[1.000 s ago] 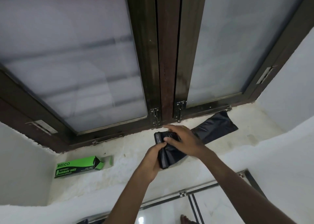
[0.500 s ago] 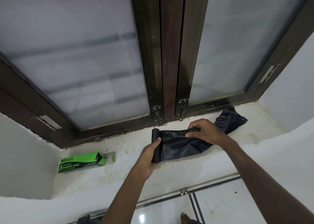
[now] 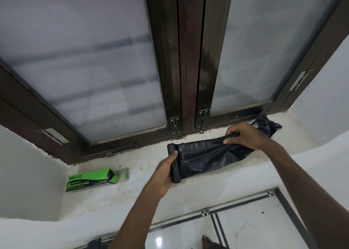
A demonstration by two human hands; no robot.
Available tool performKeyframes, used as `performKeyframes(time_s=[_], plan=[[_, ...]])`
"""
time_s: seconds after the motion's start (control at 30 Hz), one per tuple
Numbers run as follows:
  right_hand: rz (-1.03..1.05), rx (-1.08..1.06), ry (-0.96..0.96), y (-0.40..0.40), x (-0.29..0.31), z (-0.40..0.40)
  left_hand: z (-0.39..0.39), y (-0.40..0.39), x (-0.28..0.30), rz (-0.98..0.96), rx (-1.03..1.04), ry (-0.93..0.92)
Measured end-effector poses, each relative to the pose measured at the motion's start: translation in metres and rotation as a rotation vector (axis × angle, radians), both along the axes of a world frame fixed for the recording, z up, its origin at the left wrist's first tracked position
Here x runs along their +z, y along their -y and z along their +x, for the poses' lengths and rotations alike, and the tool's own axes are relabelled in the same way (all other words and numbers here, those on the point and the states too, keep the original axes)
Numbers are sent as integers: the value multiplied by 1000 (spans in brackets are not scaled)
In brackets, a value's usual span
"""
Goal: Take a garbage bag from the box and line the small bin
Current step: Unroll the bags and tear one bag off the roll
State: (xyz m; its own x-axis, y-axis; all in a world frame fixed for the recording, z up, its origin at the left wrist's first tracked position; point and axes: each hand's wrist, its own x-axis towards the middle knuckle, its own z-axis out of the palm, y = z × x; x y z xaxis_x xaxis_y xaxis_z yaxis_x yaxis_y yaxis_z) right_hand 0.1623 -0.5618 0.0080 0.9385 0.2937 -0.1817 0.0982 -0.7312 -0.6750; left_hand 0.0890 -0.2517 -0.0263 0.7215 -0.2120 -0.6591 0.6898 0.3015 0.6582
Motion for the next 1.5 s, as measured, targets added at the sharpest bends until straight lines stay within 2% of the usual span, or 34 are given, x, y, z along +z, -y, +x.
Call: performKeyframes(time_s=[0.1,0.17,0.23,0.27,0.33,0.43,0.53,0.63,0.73,0.87,1.0,1.2,1.4,1.5], plan=[[-78,-6,0,2,2,2,-1,0,-2,32,-27,25],[-268,20,22,-3,4,1,-2,2,-3,38,-34,46],[-488,47,150,-16,3,-5,-2,4,-2,35,-45,59],[-492,38,226,-27,1,-9,-2,5,-1,34,-57,66],[-318,28,263,-58,-2,-21,-3,7,-1,43,-91,90],[3,66,-13,-102,-12,-30,-4,9,1,57,-135,135],[169,63,-194,-122,-21,-30,-3,7,2,64,-131,158],[262,40,-199,-127,-25,-28,-4,3,1,100,-118,171],[242,-35,-150,-129,-27,-26,-5,2,1,119,-113,188],[110,-145,-80,-132,-34,-25,-6,9,3,147,-144,207],[49,-282,-84,-130,-39,-27,-9,14,2,147,-170,208],[-16,-325,-114,-131,-43,-25,-11,15,-5,118,-167,170],[-197,-407,-28,-107,-50,-25,-3,-7,-1,-6,40,169],[-195,-419,37,-91,-51,-22,5,-16,6,5,194,129]])
